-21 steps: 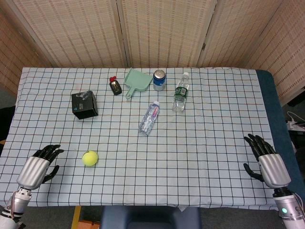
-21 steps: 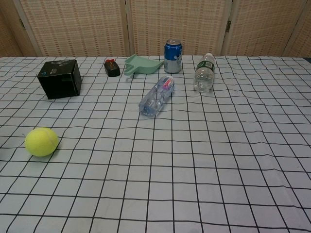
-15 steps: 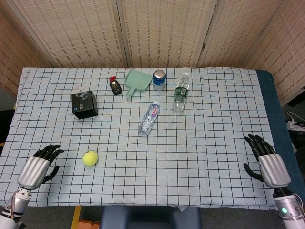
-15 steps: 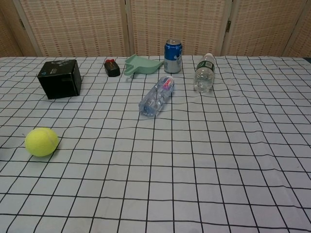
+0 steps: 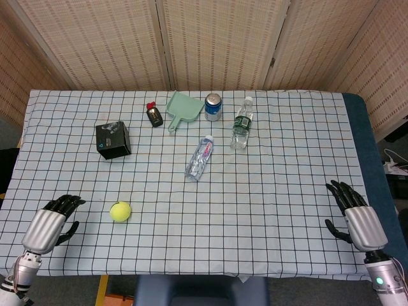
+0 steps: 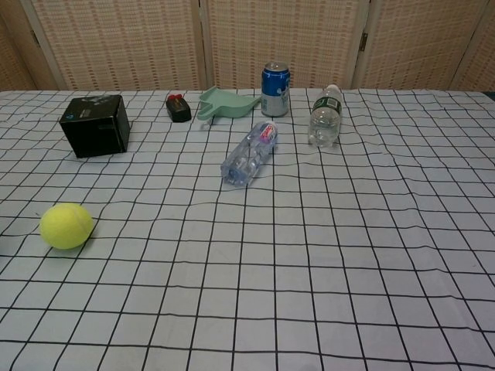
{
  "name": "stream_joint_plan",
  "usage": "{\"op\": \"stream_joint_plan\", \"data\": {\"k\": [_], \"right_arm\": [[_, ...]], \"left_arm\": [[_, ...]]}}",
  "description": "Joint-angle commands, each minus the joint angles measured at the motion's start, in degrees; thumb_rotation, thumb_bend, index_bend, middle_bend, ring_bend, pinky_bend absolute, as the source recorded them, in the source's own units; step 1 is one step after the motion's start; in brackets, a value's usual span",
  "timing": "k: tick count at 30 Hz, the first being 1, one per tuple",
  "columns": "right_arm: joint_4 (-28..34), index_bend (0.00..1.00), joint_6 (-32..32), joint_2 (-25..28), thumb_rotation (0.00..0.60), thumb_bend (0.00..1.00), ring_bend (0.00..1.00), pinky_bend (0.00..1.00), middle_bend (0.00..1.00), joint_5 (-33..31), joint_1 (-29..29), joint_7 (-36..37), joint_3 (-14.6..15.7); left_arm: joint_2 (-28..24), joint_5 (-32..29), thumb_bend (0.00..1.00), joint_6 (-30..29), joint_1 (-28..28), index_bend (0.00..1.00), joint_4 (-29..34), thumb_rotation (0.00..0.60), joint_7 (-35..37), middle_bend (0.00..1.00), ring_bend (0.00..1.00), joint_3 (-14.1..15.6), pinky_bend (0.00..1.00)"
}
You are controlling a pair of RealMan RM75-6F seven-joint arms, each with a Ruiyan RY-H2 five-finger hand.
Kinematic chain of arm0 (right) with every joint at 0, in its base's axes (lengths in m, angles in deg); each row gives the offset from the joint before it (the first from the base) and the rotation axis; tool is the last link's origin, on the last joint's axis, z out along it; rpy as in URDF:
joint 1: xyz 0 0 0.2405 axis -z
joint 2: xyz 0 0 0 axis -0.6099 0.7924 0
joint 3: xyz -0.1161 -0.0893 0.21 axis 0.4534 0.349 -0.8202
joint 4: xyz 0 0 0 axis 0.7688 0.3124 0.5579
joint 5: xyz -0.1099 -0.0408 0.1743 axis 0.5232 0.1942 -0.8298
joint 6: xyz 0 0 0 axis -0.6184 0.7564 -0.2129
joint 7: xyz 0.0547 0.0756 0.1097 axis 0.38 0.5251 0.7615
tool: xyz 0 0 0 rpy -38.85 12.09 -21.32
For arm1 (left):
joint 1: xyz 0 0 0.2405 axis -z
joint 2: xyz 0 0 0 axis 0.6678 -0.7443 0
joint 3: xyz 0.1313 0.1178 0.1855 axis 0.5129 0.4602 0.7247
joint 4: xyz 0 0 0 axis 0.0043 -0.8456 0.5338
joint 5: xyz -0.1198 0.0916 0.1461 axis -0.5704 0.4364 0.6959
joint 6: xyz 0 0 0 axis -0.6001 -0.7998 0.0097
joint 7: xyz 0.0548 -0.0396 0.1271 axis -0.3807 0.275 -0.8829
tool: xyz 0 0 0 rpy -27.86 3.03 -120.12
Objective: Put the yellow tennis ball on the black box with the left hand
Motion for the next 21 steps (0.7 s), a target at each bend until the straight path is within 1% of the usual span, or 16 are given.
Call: {"op": "stream_joint_plan", "data": {"k": [1,4,7,9,12,17,19,21], "right_arm": [[0.1,0.06,-0.1,0.2,0.600,0.27,0.00,0.15,0.03,-0.2,0.0,0.1,-0.1],[0.5,0.06,-0.3,0.4,0.600,0.27,0.00,0.15,0.03,-0.7,0.0,0.6,-0.2],[0.9,0.06,-0.4,0.7,0.600,0.27,0.00,0.15,0.03,-0.6,-0.1,1.0,-0.1],[1.0,0.06,-0.3,0.9,0.600,0.27,0.00,0.15,0.03,-0.6,0.0,1.1,-0.2],[1.2,0.06,-0.1,1.0,0.600,0.27,0.00,0.15,0.03,-0.8,0.0,1.5,-0.4],[1.5,0.06,-0.2,1.4,0.600,0.27,0.00,0.15,0.03,-0.9,-0.1,2.0,-0.5],[1.6,0.06,-0.1,1.5,0.600,0.27,0.00,0.15,0.03,-0.9,0.0,2.3,-0.5],[1.7,0.06,0.2,1.7,0.600,0.27,0.00,0.15,0.03,-0.9,0.0,2.7,-0.7]], "left_arm": [[0.3,1.1,0.53,-1.8,-0.4,0.27,0.5,0.600,3.7,0.29,0.28,0.0,0.49],[1.6,0.2,0.71,-2.0,-0.6,0.34,-0.4,0.600,4.3,0.39,0.40,-0.4,0.66],[2.9,-1.0,0.81,-1.3,-1.0,0.45,-0.6,0.600,2.2,0.50,0.50,-0.6,0.76],[3.2,-1.5,0.85,-0.3,-1.2,0.50,0.5,0.600,1.6,0.55,0.55,-0.1,0.80],[3.0,-2.5,0.86,1.6,-1.6,0.55,4.1,0.600,2.2,0.61,0.60,0.8,0.85],[4.7,-6.0,0.86,3.7,-1.9,0.58,8.7,0.600,5.5,0.63,0.63,0.2,0.88],[5.3,-6.4,0.86,4.9,-1.7,0.58,9.5,0.600,8.3,0.63,0.63,0.4,0.89],[5.5,-6.8,0.86,6.9,-1.3,0.58,10.4,0.600,12.6,0.63,0.63,0.9,0.90]]}}
